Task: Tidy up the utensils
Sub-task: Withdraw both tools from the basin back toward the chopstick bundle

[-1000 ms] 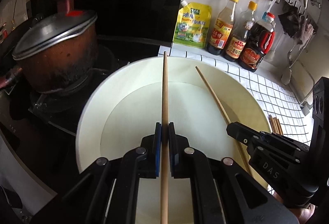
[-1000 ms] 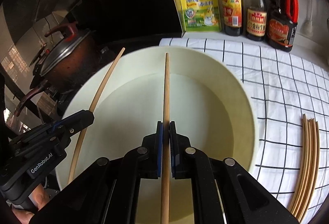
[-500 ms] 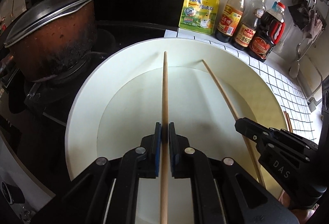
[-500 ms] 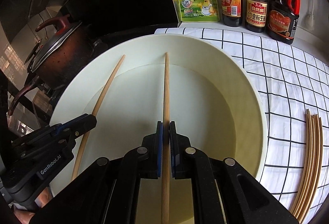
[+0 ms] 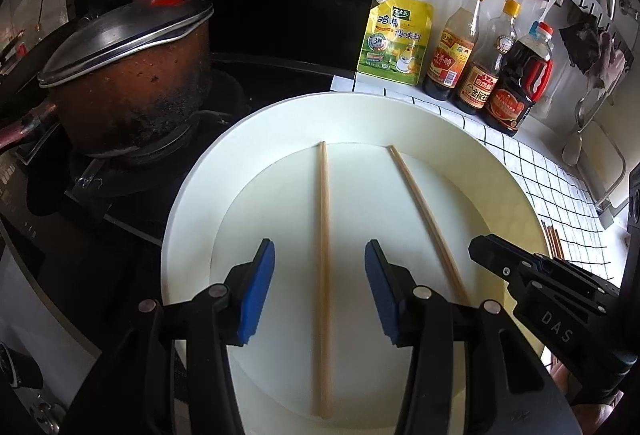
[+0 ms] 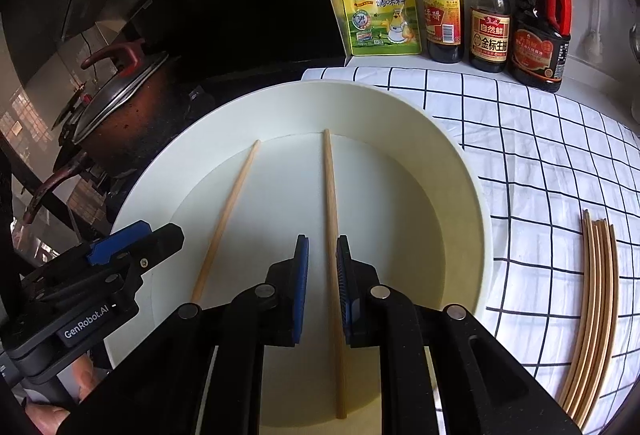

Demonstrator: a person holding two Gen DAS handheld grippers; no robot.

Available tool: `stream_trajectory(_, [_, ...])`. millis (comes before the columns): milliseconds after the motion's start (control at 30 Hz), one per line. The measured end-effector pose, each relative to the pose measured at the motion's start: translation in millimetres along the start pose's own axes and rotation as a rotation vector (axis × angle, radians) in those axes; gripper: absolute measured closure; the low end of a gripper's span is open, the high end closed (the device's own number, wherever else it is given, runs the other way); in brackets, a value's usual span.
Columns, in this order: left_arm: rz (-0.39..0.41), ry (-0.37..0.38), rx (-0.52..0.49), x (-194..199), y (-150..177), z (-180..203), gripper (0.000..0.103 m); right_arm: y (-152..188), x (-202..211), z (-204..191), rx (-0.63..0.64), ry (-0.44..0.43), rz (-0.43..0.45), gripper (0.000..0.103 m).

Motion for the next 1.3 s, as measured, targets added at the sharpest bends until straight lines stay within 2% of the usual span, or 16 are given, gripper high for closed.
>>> stream_trajectory(600, [0.021, 0.015, -0.028, 27.9, 16.4, 22.5, 0.056, 17.6, 38.4, 21.5, -0.04, 0.006, 0.039, 0.089])
stream_trajectory(933, [0.032, 0.049, -0.057, 40.2, 29.4, 55.5, 0.053, 27.7, 70.9, 43.3, -0.046, 0.026, 0.082, 0.083])
stream_trajectory(1300, [0.028, 0.078, -0.08, 46.5, 47.0, 86.6, 0.051, 44.0, 100.6, 77.8, -0.069, 0.048, 0.118, 0.083])
Point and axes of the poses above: each gripper's, at about its wrist camera, not at the fingertips, and x roughly against the way its jaws point, z to its right, y to its underside, the point moved 10 cm from there along -x, roughly the way its jaws point, and after that the axes turned 1 degree about -z, right-handed, at the moved point
